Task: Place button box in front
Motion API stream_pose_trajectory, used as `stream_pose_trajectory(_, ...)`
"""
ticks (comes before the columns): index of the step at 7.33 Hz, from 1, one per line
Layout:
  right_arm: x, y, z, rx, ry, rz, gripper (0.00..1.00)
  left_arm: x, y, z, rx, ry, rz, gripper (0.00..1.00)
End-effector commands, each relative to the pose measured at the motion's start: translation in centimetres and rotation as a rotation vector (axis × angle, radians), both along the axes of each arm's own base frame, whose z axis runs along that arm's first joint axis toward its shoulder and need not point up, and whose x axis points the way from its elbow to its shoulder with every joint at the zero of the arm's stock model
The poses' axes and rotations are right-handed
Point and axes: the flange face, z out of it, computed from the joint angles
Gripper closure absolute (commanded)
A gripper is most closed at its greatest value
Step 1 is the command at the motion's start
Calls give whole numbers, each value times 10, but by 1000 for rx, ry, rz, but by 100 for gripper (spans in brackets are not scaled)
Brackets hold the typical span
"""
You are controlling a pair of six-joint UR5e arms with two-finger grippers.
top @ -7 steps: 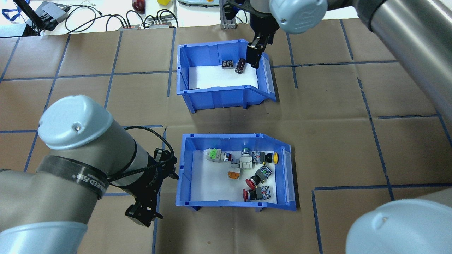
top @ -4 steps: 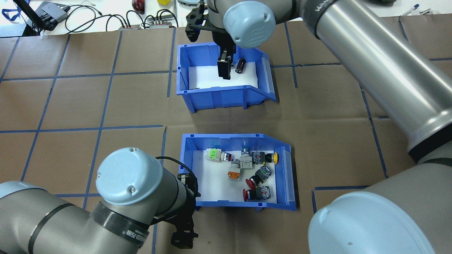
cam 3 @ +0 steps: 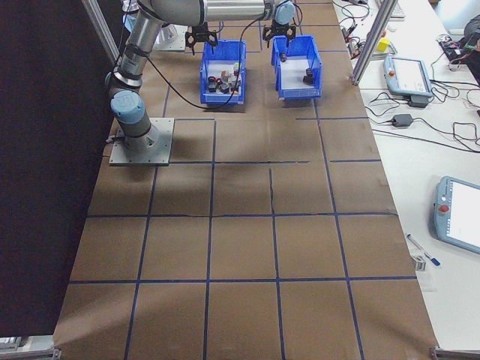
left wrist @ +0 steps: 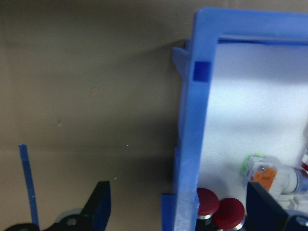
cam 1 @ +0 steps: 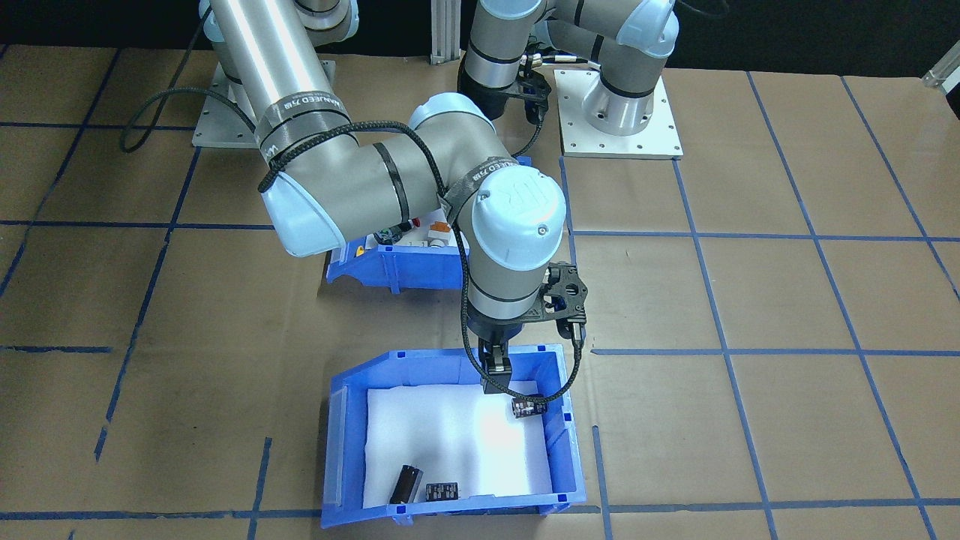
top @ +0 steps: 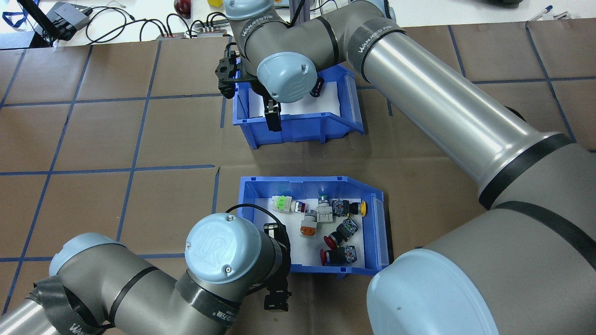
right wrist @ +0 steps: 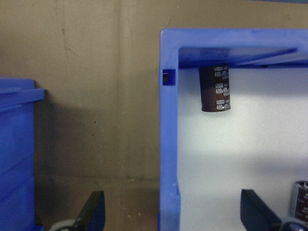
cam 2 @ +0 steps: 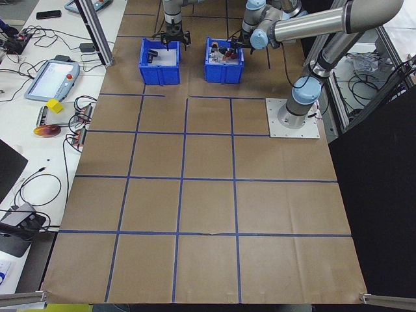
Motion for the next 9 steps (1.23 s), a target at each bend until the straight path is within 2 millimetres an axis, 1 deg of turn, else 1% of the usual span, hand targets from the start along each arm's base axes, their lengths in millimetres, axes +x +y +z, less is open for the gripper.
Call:
stream_pose_trajectory(1,2,-1,-39,0,2,9,0,-8,-7,-17,-2,-5,-16,1)
stream_pose_trajectory(2,1,1,-49,-2,3,7,0,-14,-7,-29,13,-17,-30,1)
stream_pose_trajectory(3,-6,3,-57,7,24,-3,0,-15,-6,-36,26,-29,-34,1)
stream_pose_trajectory(4,-8,2,-53,-12,37,-8,6,-14,-4,-38,38,-35,-30,17)
stream_pose_trajectory(5,-9,-1,-41,-40,47,-7,44,-17,-3,-35,39,-12,-24,49)
stream_pose_trajectory(6,-11,-2,-38,-51,60,-7,73,-23,2,-36,88,43,-26,86)
stream_pose_trajectory(7,-10,-2,-35,-54,57,-8,90,-25,2,-33,94,61,11,100)
stream_pose_trajectory(8,-10,-5,-32,-61,52,-6,95,-25,1,-31,89,63,49,100)
stream_pose_trajectory(9,-11,-13,-16,-90,42,-14,95,-24,2,-28,87,59,49,100)
